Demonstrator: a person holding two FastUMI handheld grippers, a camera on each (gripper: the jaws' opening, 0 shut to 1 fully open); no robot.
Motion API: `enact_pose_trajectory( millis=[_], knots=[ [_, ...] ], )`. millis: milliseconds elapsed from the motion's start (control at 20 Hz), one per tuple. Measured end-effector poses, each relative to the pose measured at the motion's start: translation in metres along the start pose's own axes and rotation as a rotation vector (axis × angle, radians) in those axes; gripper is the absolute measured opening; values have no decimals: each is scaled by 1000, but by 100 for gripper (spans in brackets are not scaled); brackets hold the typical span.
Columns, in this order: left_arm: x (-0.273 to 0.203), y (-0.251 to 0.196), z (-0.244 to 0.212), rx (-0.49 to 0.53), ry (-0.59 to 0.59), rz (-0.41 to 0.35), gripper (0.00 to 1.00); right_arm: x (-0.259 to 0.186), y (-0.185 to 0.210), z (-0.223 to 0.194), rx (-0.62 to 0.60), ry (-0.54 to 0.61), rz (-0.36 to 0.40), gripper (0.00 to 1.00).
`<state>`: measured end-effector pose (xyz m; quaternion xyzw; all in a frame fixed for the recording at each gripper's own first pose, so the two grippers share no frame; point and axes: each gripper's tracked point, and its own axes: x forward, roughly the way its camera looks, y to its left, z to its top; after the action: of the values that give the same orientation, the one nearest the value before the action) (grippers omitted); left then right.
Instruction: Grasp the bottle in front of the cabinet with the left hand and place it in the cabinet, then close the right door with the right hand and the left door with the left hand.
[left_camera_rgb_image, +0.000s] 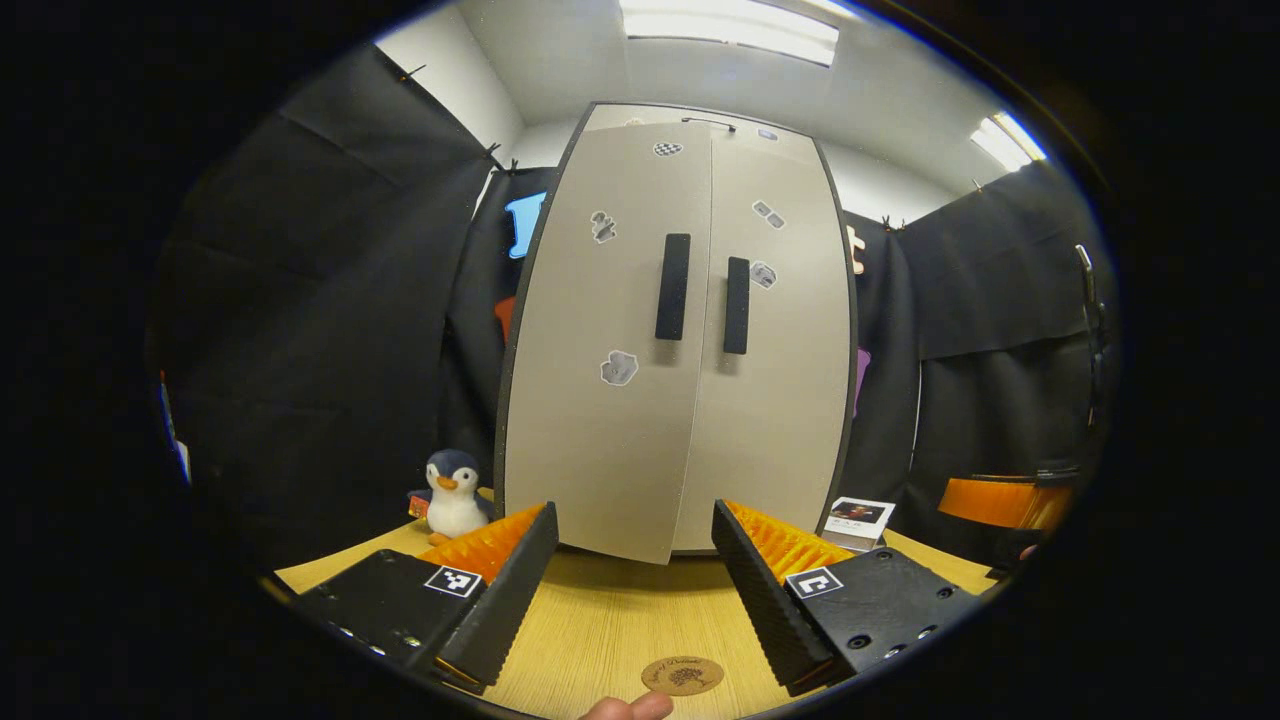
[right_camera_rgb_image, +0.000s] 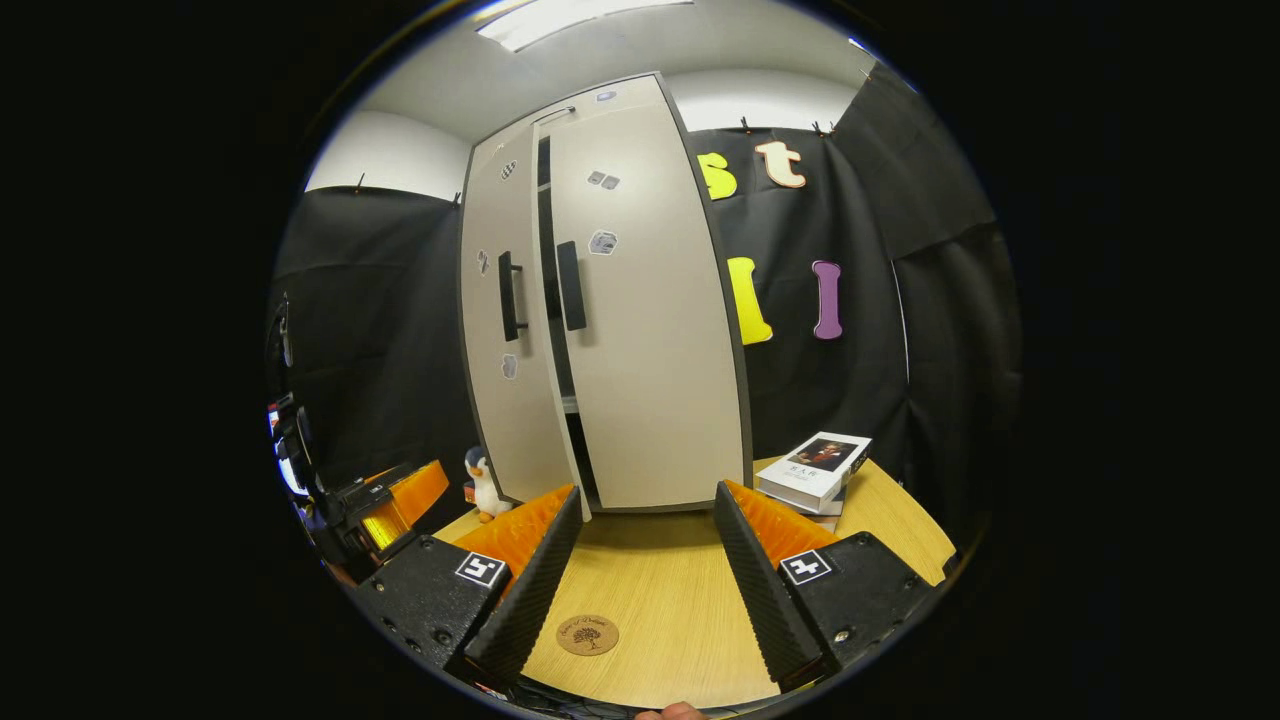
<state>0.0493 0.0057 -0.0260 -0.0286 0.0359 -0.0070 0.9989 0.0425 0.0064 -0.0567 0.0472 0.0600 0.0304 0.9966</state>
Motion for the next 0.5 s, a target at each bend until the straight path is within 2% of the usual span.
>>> enact_pose_trajectory(
  millis=[500],
  knots=[
    [-7,2,7,-18,-19,5,94,-9,0,-4,-9,14,-12,82]
  ],
)
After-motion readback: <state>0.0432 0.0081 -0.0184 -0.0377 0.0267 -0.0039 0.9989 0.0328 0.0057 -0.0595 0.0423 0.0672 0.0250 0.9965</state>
